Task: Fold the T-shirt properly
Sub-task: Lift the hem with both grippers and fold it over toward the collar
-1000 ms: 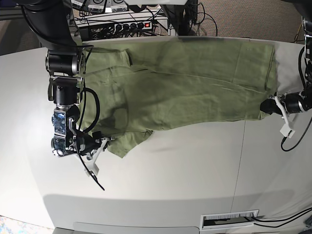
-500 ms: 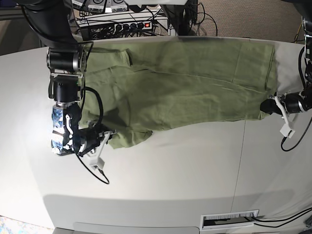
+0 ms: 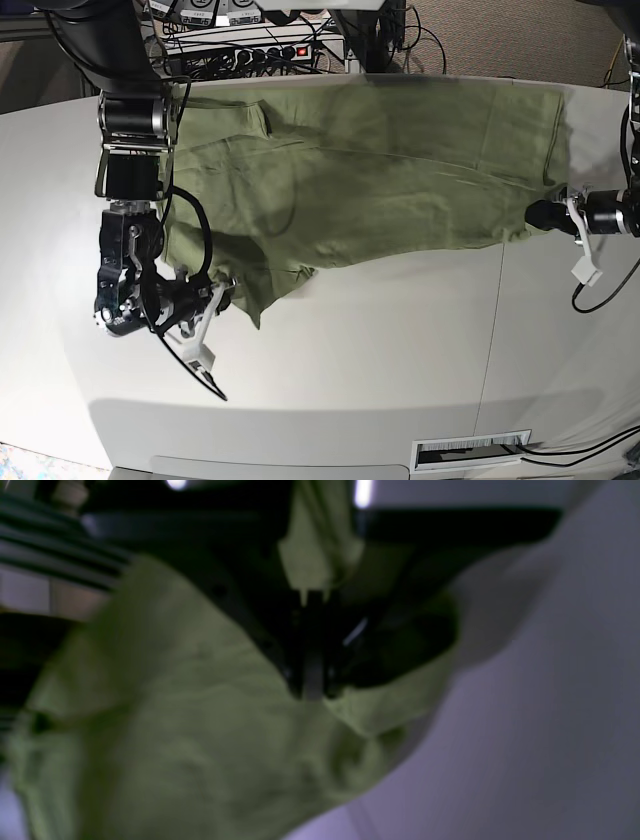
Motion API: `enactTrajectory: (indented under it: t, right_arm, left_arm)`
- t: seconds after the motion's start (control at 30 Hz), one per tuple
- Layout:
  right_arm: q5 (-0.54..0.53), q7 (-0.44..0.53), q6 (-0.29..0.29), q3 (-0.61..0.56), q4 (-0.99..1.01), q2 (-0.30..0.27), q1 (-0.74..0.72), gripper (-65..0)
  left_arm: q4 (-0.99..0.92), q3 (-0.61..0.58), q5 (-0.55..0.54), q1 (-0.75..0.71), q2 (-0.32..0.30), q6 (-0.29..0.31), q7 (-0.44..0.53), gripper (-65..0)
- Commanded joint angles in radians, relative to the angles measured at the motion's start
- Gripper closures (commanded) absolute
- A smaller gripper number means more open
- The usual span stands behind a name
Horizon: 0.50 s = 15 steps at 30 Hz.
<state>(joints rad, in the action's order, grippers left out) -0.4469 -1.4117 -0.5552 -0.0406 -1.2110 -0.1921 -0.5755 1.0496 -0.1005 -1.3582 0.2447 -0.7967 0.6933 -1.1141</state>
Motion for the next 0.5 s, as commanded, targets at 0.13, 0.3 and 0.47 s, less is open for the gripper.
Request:
enactTrajectory:
  t: [0.13,0.3,0.47]
  right_arm:
    - [-0.029,0.015,-0.005,0.003,-0.016,-0.019,-0.028,0.0]
    - [-0.105,0.015,-0.005,0.003,-0.020,-0.077,0.010,0.0]
    - [-0.170,0.015,-0.006,0.003,-0.020,-0.134,0.058,0.0]
  left_arm:
    - [0.084,0.011,-0.125,0.021,-0.064,0.005,-0.111,0.0]
    - [0.132,0.011,-0.125,0.021,-0.085,0.005,-0.215,0.0]
    - [0.139,0.011,-0.125,0.005,-0.085,0.005,-0.235,0.0]
